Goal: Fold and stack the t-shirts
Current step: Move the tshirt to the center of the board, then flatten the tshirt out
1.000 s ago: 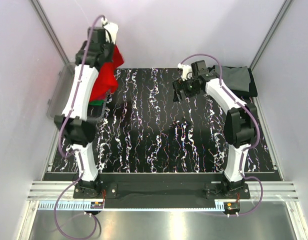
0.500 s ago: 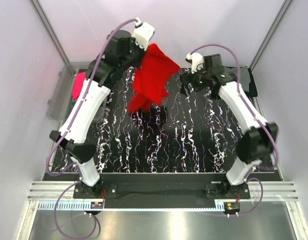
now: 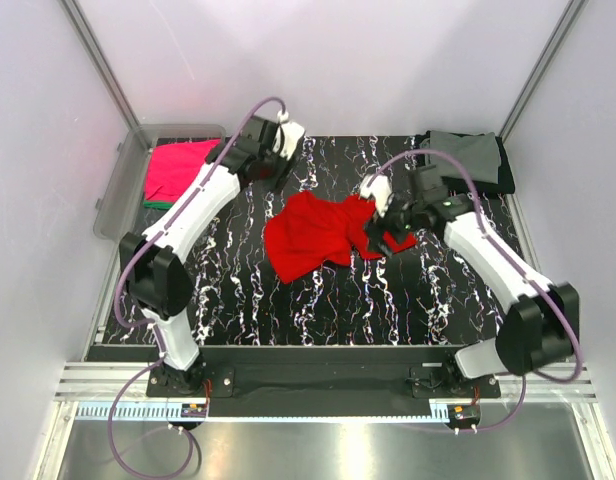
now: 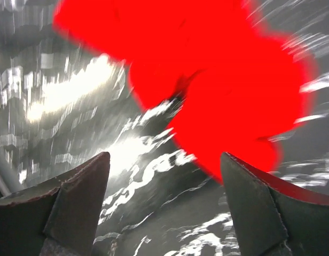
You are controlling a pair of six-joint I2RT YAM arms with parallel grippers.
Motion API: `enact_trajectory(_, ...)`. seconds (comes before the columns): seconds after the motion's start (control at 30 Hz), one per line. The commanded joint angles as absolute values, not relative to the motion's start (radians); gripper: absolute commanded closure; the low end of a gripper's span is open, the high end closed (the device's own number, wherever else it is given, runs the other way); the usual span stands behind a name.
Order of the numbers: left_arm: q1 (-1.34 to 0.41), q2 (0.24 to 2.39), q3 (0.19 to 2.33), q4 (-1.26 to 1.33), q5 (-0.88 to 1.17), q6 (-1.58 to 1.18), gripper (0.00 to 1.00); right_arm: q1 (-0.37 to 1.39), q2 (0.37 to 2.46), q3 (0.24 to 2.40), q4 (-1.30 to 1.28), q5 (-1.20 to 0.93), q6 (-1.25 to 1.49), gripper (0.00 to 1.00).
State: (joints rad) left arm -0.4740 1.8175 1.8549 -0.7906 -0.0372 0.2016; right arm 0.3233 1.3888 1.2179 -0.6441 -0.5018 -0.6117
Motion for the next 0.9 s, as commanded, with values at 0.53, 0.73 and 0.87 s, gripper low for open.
enact_trajectory(0.53, -0.509, 1.692, 1.431, -0.749, 0.33, 0.278, 0.69, 0.298, 1.71, 1.065, -0.434, -0.245, -0.857, 0.17)
enact_trajectory(0.73, -0.538, 1.796, 1.436, -0.738, 0.36, 0.285, 0.66, 0.187, 1.808, 1.135, -0.417, -0.229, -0.816, 0.18)
enact_trajectory(0.87, -0.545, 1.881, 1.453, -0.723, 0.333, 0.285, 0.62, 0.135, 1.876, 1.181, -0.414, -0.218, -0.818, 0.17)
